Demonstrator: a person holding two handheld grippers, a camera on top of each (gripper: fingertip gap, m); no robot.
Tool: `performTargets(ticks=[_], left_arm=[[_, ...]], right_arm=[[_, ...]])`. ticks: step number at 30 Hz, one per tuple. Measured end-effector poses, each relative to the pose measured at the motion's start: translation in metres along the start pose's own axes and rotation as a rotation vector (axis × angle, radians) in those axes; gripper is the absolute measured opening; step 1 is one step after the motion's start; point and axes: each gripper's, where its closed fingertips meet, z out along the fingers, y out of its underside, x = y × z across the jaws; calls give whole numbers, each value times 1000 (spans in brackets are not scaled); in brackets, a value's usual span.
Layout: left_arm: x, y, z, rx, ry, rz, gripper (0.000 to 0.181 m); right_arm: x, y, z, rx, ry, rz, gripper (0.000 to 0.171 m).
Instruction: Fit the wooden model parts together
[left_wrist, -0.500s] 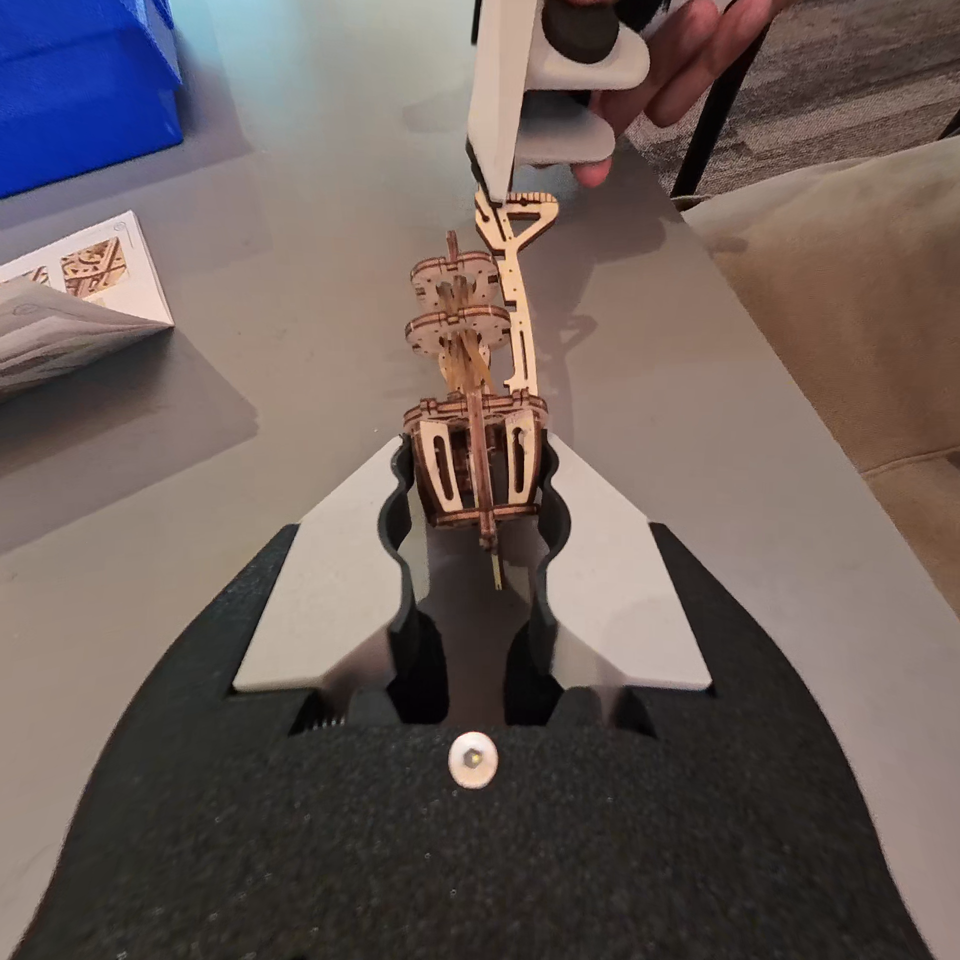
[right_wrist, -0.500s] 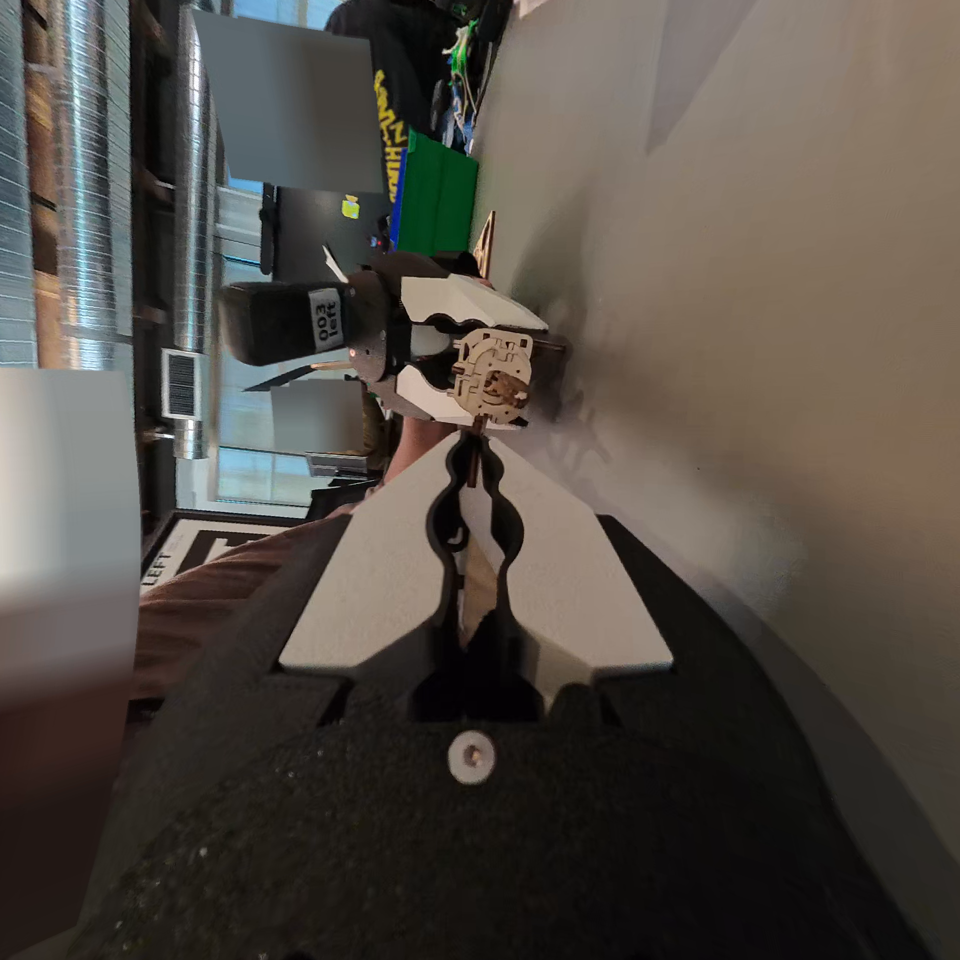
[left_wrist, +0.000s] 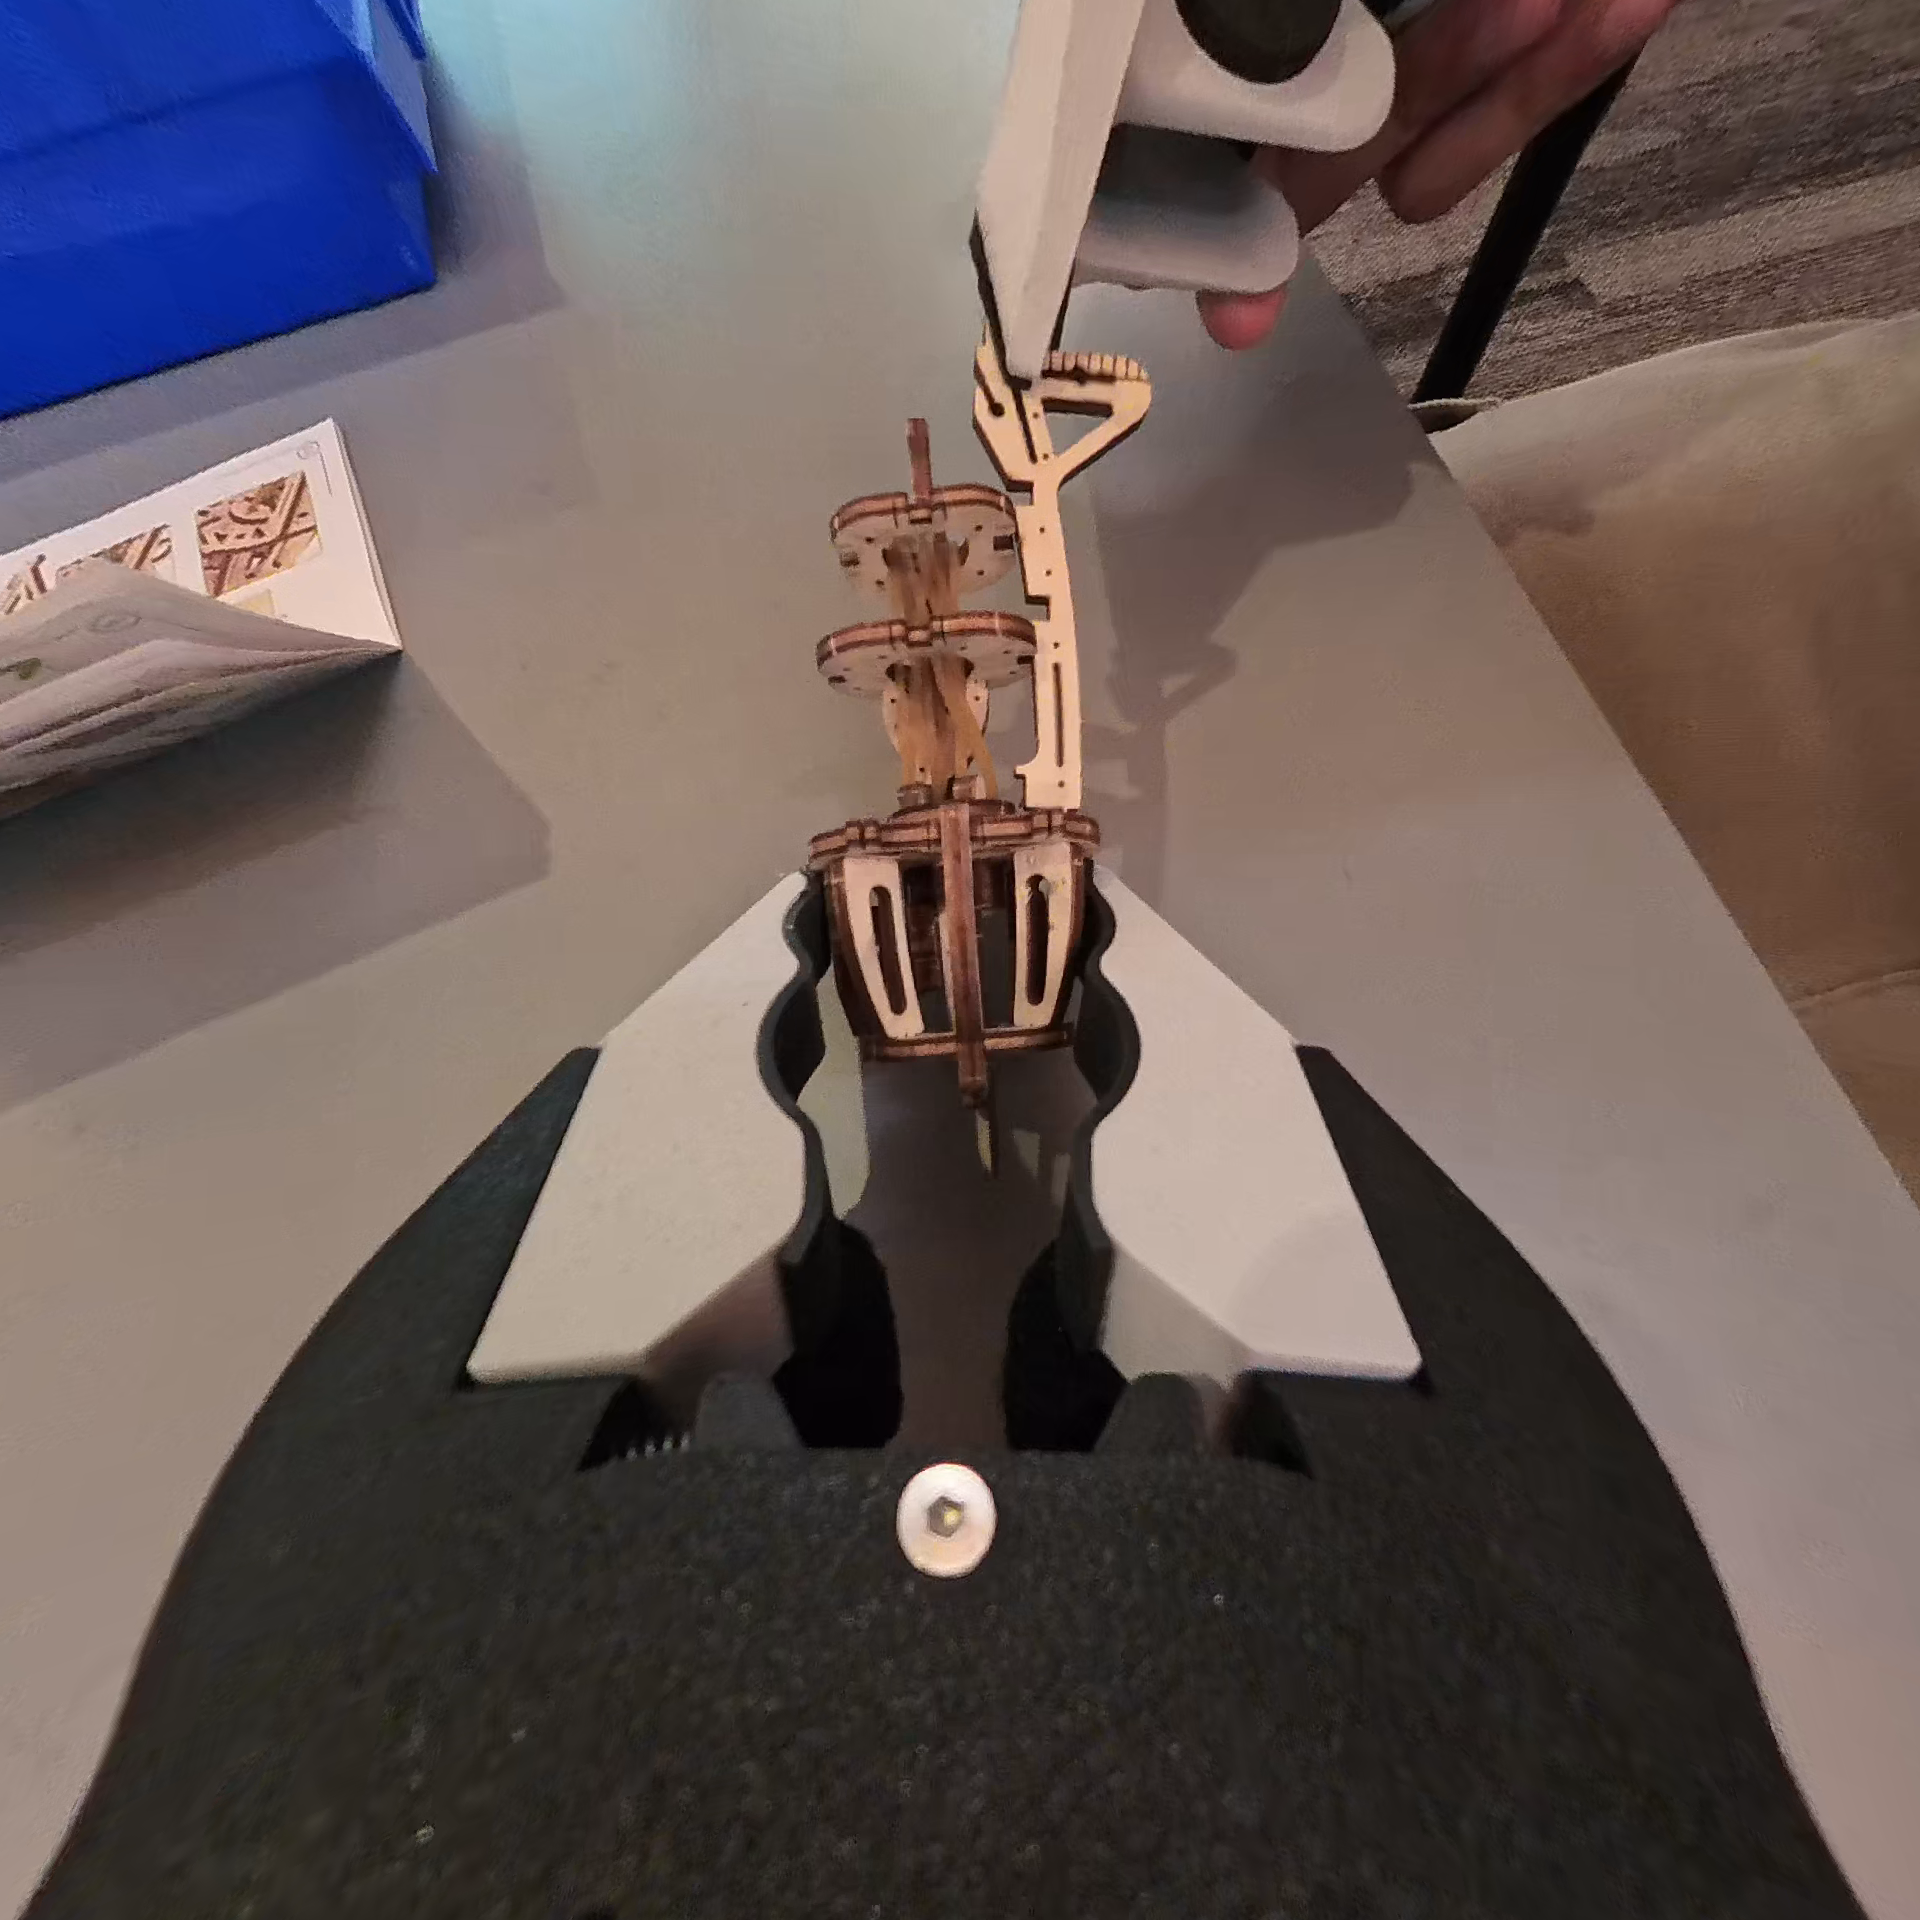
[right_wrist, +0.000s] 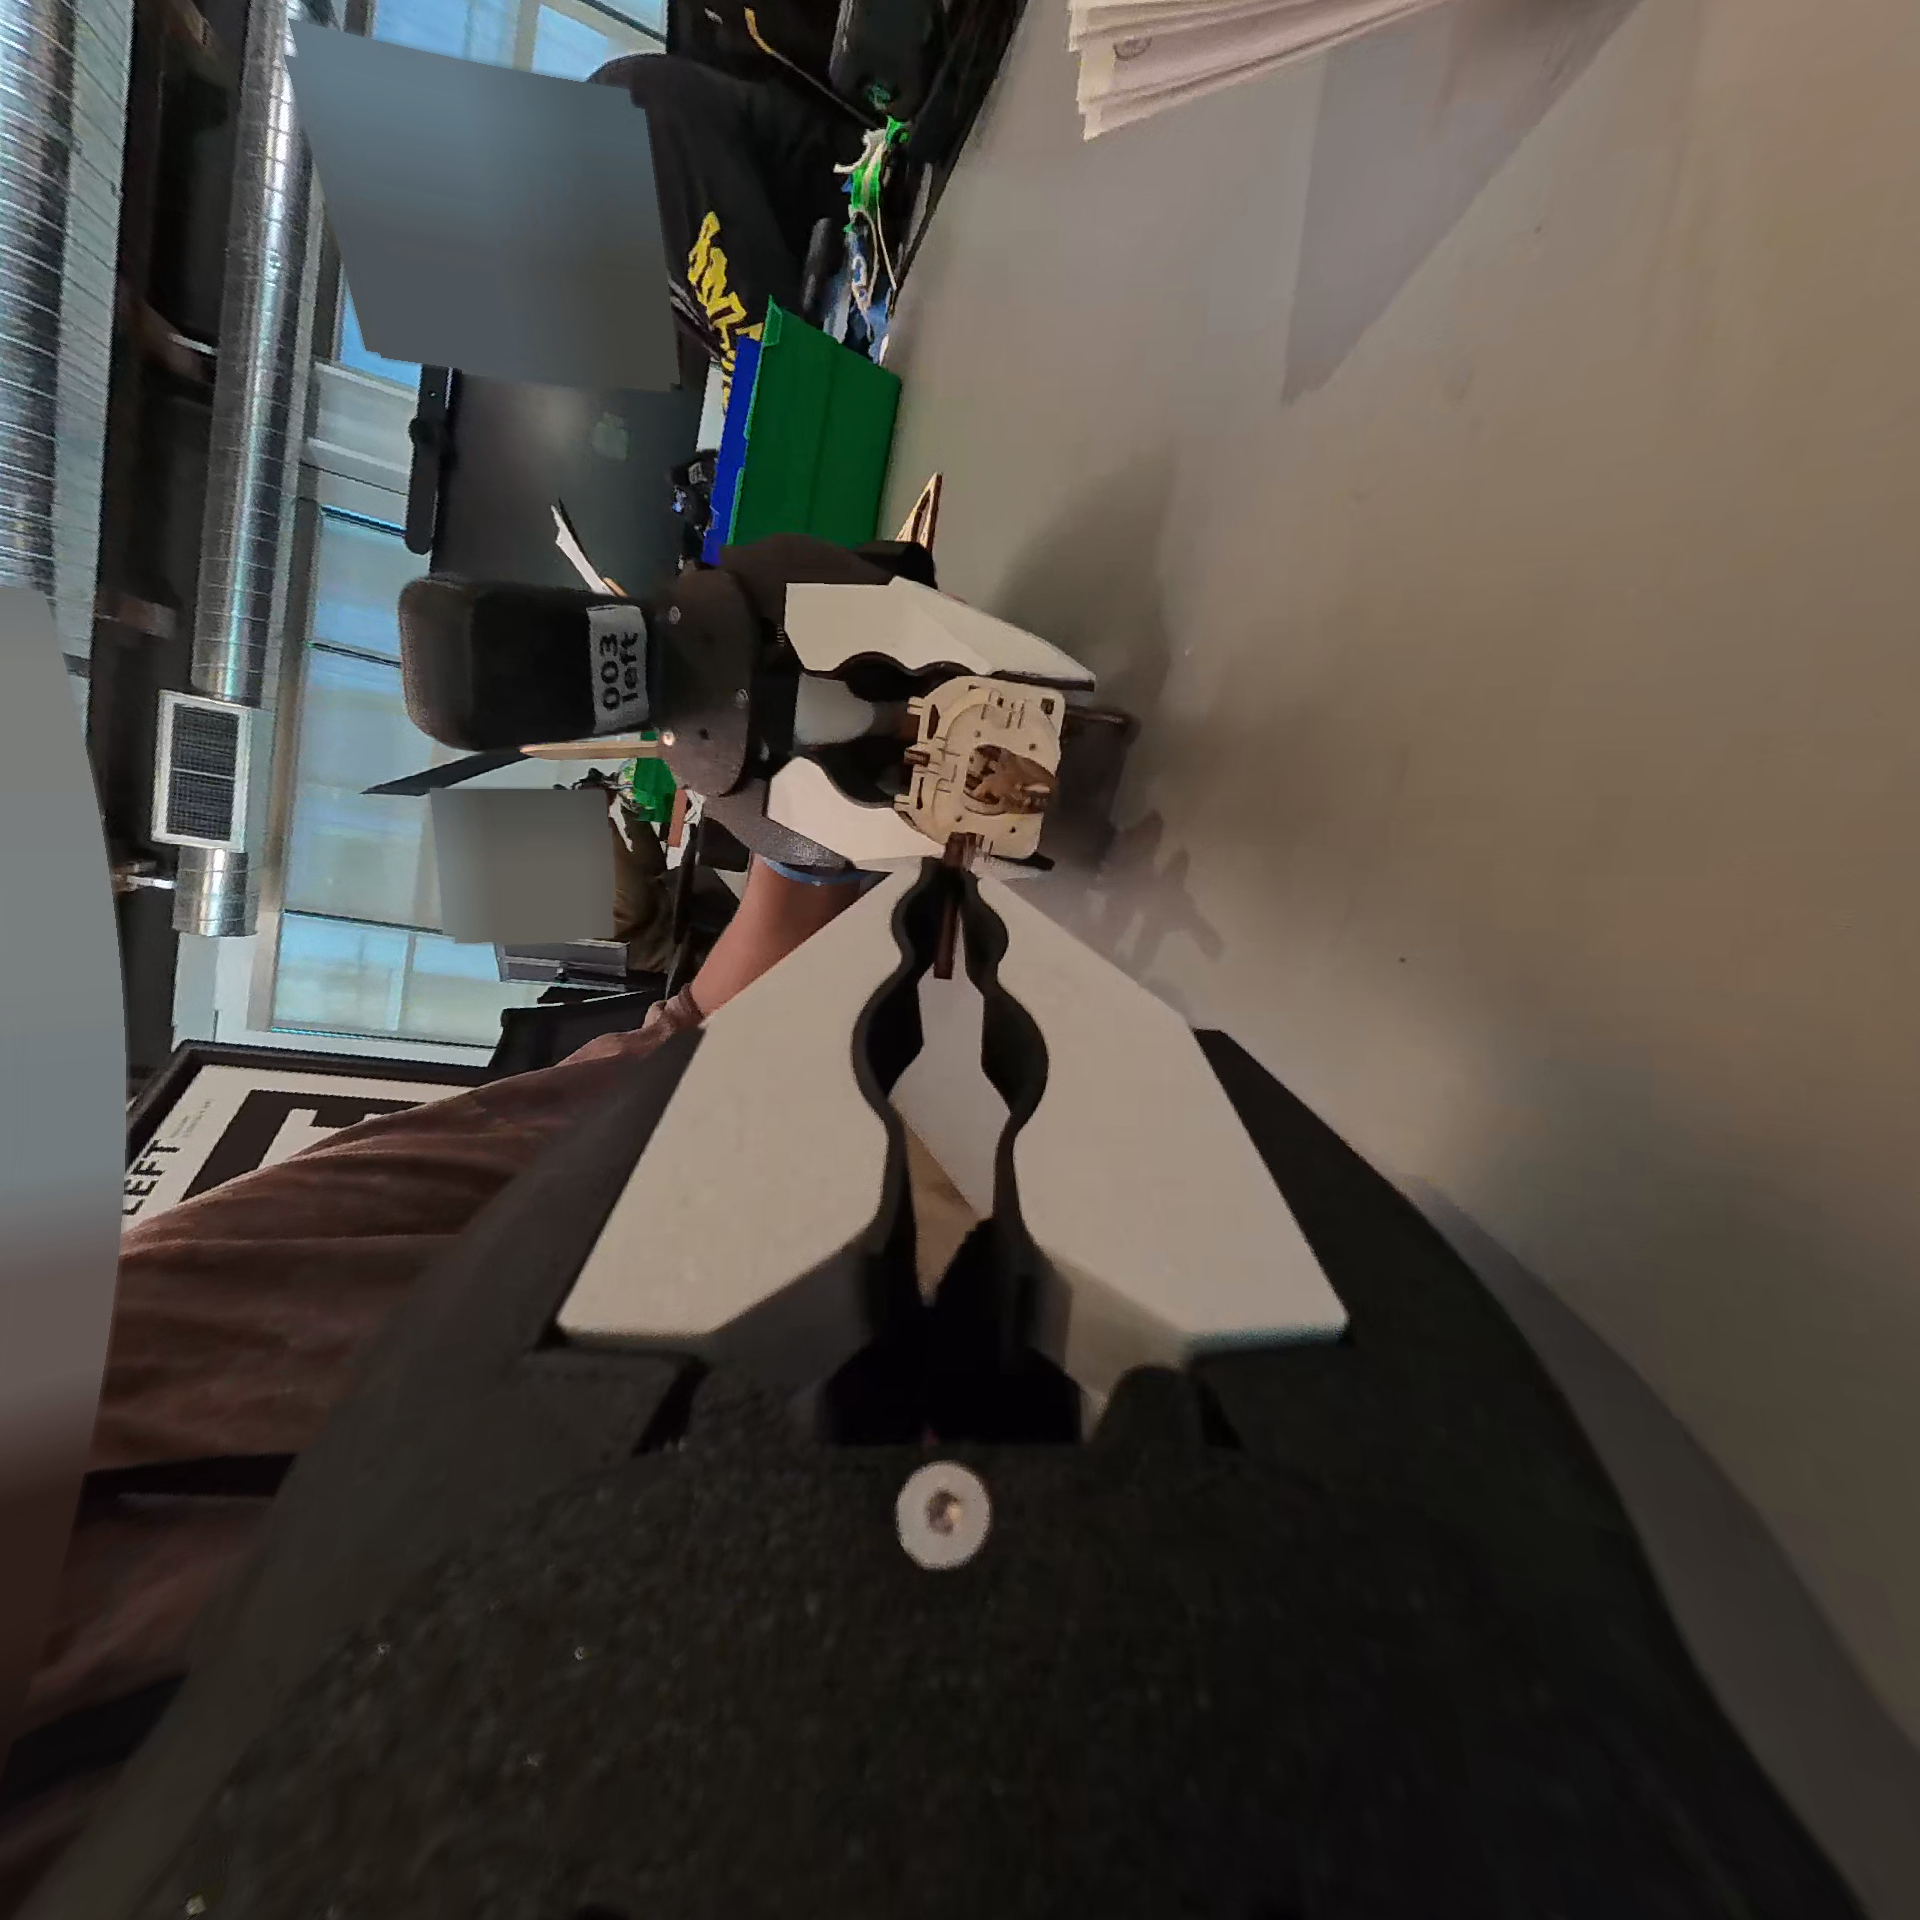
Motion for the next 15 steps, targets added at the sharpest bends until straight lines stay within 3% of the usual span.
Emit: performTargets(ticks=[6,15], left_arm=[[-6,1,3,-19,-79,62,43],[-6,-14,-2,85,-71,33,42]], right_arm=[[2,-2,-1,19,22,-2,3],[-10,-5,-1,21,-70,-19,5]])
